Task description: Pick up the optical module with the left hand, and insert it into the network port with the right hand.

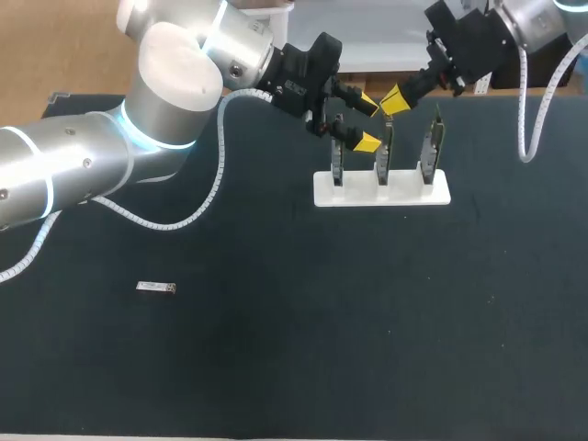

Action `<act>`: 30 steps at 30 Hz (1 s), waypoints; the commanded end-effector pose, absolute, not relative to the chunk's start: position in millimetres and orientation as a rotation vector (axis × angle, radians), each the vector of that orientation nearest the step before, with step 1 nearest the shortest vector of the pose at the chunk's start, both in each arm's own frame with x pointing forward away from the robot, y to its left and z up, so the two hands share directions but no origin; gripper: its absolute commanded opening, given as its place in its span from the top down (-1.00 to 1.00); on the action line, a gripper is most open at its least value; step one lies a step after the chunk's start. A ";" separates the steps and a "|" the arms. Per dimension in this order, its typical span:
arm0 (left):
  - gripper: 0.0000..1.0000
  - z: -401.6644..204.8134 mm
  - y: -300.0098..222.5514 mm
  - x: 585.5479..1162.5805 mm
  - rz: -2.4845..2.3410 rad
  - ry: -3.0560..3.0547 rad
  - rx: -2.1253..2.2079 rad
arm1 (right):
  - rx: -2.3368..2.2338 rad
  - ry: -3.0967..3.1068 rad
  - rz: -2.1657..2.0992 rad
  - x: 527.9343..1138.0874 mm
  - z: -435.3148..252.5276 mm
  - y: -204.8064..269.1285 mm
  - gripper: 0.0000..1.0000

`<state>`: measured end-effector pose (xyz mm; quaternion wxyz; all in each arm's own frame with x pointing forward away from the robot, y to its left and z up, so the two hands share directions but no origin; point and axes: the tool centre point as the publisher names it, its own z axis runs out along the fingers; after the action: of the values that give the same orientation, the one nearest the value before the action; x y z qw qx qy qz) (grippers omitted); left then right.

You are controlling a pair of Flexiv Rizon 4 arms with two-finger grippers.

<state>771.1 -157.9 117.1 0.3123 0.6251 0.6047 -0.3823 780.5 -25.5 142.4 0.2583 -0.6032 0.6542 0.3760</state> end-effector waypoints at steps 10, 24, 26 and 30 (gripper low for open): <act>-1.00 117.4 -158.8 773.3 -1.011 1.599 1.654 | -1.617 1.802 1.032 779.1 128.1 -27.5 1.00; -1.00 117.4 -158.8 773.3 -1.011 1.599 1.654 | -1.616 1.669 0.975 778.4 174.9 -32.2 1.00; -1.00 117.4 -158.8 773.3 -1.011 1.599 1.654 | -1.619 1.649 0.966 778.3 184.0 -39.7 1.00; -1.00 117.4 -158.8 773.3 -1.011 1.599 1.654 | -1.610 1.624 0.956 776.3 193.5 -58.7 1.00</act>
<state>771.1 -157.8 117.0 0.3122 0.6251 0.6047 -0.3823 788.2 -44.2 189.1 0.3162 -0.6166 0.6198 0.3684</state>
